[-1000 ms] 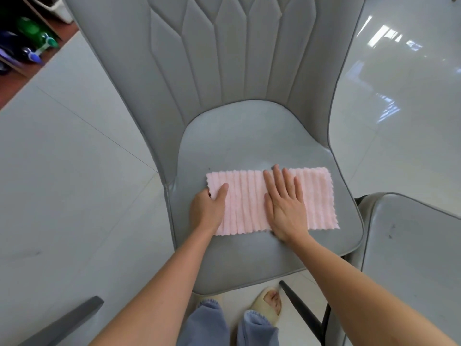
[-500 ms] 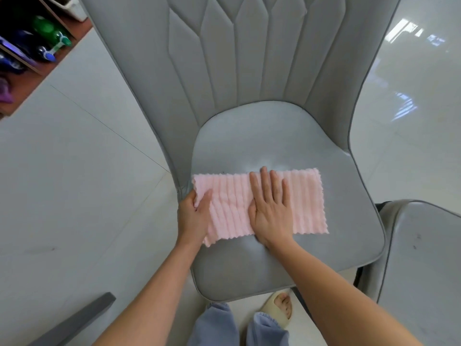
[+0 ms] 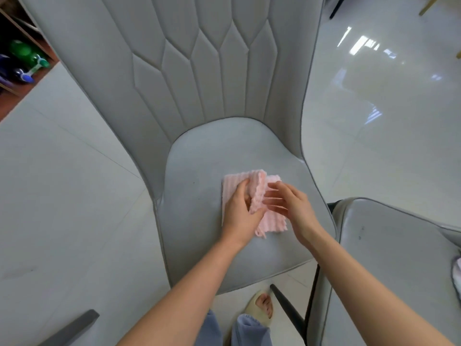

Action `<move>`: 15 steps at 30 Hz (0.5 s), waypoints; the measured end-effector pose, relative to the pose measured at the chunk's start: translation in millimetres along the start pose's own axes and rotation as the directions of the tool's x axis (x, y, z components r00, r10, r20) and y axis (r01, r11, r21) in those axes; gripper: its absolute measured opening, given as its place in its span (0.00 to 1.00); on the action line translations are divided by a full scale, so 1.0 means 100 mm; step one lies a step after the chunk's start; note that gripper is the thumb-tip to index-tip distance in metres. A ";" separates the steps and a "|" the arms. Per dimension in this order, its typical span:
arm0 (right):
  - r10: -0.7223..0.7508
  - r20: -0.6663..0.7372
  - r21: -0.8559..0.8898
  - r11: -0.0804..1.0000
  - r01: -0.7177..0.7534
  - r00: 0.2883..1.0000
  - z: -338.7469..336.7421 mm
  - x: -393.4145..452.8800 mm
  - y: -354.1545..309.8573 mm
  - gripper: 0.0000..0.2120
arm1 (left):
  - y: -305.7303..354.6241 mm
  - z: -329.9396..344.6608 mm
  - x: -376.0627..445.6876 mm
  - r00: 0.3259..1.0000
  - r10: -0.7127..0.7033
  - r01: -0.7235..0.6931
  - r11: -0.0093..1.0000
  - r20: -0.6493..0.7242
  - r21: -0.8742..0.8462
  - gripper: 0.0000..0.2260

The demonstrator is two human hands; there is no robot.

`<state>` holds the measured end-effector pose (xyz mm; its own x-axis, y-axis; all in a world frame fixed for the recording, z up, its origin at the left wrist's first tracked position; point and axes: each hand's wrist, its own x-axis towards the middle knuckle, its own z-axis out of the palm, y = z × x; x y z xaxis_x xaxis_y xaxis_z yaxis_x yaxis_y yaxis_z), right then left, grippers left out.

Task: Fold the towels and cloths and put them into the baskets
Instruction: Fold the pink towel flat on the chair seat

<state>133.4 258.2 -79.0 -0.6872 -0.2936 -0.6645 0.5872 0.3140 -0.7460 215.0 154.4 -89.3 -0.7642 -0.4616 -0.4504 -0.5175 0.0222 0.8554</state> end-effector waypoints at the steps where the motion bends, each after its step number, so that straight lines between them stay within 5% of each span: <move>1: 0.013 0.017 -0.002 1.000 -0.013 1.000 -0.05 0.01 -0.01 0.10 | 0.01 0.11 0.02 0.999 -0.010 0.010 1.000 0.034 0.001 0.32; 8: -0.068 -0.156 -0.301 0.953 0.018 0.985 -0.15 0.35 0.13 0.05 | -0.08 0.42 0.12 0.964 -0.158 0.121 0.977 0.213 0.177 0.37; 12: -0.206 -0.188 -0.492 0.866 0.090 0.960 -0.09 0.50 0.19 0.12 | -0.15 0.15 0.22 0.976 0.156 -0.094 0.932 -0.153 0.351 0.21; 15: -0.274 -0.245 -0.610 0.789 0.072 0.930 -0.02 0.55 0.21 0.08 | -0.15 -0.12 0.43 0.957 0.155 -0.038 0.906 -0.247 0.421 0.18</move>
<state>107.2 250.8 -130.9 -0.9046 -0.1382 -0.4033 0.1533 0.7774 -0.6101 194.6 123.1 -118.4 -0.7163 -0.6570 -0.2351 -0.6017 0.4110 0.6849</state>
